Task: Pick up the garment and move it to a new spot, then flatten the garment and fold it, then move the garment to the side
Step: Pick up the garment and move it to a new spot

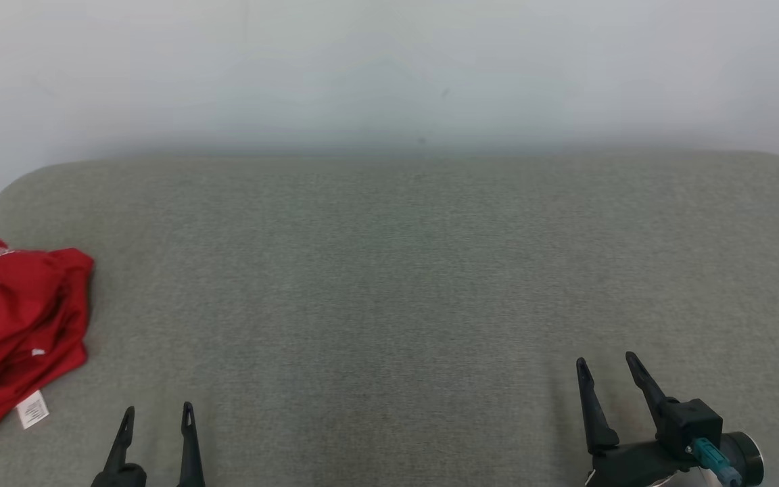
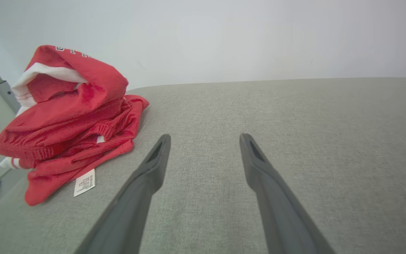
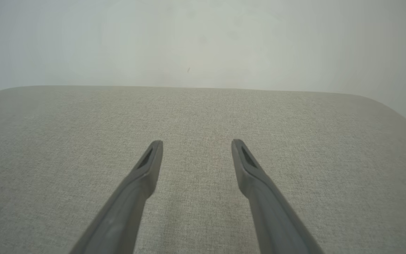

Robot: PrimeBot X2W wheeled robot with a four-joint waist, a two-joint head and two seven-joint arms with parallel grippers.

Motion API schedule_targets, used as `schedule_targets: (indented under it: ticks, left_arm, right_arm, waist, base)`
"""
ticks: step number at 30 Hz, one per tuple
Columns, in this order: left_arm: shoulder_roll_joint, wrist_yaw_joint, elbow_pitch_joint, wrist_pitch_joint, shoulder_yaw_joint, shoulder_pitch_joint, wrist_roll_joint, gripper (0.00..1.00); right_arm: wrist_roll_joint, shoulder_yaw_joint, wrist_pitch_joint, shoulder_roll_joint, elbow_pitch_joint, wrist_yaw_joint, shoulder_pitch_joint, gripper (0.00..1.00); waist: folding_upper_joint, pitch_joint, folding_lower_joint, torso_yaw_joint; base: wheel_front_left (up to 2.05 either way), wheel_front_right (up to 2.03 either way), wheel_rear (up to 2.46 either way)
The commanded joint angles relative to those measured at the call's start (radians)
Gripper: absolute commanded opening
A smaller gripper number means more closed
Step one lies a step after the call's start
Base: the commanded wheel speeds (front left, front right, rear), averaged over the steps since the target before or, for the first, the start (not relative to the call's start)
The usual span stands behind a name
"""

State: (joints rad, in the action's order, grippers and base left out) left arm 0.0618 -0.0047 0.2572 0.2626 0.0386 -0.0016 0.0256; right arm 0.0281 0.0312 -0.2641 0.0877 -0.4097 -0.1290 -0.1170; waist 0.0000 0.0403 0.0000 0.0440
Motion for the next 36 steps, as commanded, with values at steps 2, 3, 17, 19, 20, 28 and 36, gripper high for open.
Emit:
schedule_targets:
  ticks: [2, 3, 17, 19, 20, 28, 36]
  left_arm:
    - [-0.003, 0.004, 0.007, 0.003, 0.01, 0.016, 0.0, 1.0]
    - [-0.003, 0.006, 0.007, 0.003, 0.018, 0.019, 0.004, 1.0]
    - [-0.011, 0.037, -0.005, 0.003, 0.069, 0.054, 0.025, 1.0]
    - [-0.011, 0.04, -0.009, 0.003, 0.086, 0.064, 0.028, 1.0]
    - [-0.011, 0.04, -0.01, 0.003, 0.09, 0.066, 0.027, 1.0]
    - [-0.012, 0.056, -0.036, 0.003, 0.11, 0.085, 0.036, 1.0]
    - [-0.012, 0.072, -0.066, 0.003, 0.116, 0.109, 0.064, 1.0]
  right_arm:
    - [0.009, -0.009, 0.0, 0.005, 0.003, -0.003, 0.014, 1.0]
    - [0.012, -0.02, 0.0, 0.005, 0.001, -0.003, 0.013, 1.0]
    - [0.069, -0.092, 0.0, 0.008, 0.007, -0.003, 0.009, 1.0]
    - [0.073, -0.113, 0.0, 0.009, 0.008, -0.003, 0.002, 1.0]
    - [0.072, -0.117, 0.0, 0.008, 0.008, -0.003, 0.002, 1.0]
    - [0.105, -0.151, 0.0, 0.024, 0.033, -0.003, 0.014, 1.0]
    - [0.096, -0.161, 0.0, 0.026, -0.001, -0.003, -0.008, 1.0]
  waist:
    - [0.0, 0.004, 0.0, 0.056]
    - [0.0, 0.004, 0.0, 0.07]
    - [0.0, 0.011, 0.0, 0.306]
    - [0.0, 0.015, 0.0, 0.352]
    - [0.0, 0.016, 0.0, 0.366]
    - [0.0, 0.023, 0.0, 0.457]
    - [0.0, 0.037, 0.0, 0.491]
  base:
    - [0.0, 0.0, 0.0]
    - [0.0, 0.0, 0.0]
    - [0.0, 0.0, 0.0]
    - [0.0, 0.0, 0.0]
    - [0.0, 0.0, 0.0]
    - [0.0, 0.0, 0.0]
    - [0.0, 0.0, 0.0]
